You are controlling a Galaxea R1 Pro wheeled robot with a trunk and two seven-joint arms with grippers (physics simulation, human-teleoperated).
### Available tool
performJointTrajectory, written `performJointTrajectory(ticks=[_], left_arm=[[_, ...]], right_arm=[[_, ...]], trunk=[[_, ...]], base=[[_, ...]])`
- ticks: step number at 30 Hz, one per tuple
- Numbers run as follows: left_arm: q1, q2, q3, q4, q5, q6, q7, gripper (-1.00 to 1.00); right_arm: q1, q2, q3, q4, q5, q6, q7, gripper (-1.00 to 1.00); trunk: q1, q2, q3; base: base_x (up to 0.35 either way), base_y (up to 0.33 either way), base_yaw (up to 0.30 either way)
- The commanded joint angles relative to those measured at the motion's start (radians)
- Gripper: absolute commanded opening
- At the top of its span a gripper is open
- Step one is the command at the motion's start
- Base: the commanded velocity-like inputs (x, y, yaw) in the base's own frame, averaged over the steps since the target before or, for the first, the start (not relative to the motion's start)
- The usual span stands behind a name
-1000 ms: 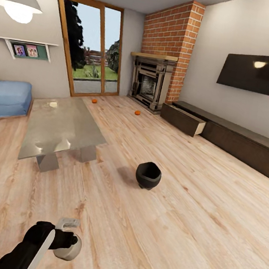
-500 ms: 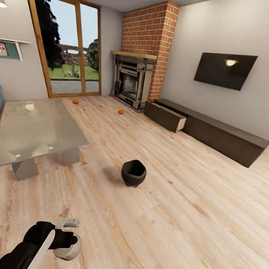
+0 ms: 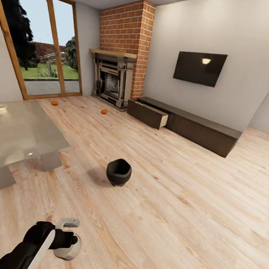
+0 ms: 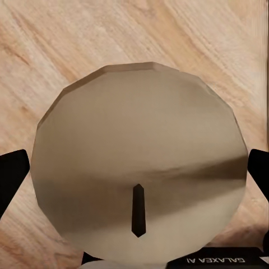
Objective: Place each of the two pumpkins and all three candles from the living room inside a cabinet in the living room (use any cabinet), then make sure every cabinet is closed, and position the cauldron so it is next to a table in the living room.
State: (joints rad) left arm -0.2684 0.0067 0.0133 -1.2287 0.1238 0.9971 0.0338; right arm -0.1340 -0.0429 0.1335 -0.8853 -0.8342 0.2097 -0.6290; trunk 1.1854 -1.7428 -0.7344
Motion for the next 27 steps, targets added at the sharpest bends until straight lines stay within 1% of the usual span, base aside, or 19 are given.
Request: performJointTrajectory(ticks=[1, 27], left_arm=[[0.000, 0.000, 0.000, 0.000, 0.000, 0.000, 0.000, -1.00], [0.000, 0.001, 0.000, 0.000, 0.000, 0.000, 0.000, -1.00]], right_arm=[[0.000, 0.000, 0.000, 0.000, 0.001, 0.000, 0.000, -1.00], [0.000, 0.000, 0.000, 0.000, 0.001, -0.005, 0.000, -1.00]], trunk=[[0.000, 0.000, 0.001], [0.000, 0.000, 0.012]], base=[[0.000, 0.000, -0.273], [0.000, 0.000, -0.275]])
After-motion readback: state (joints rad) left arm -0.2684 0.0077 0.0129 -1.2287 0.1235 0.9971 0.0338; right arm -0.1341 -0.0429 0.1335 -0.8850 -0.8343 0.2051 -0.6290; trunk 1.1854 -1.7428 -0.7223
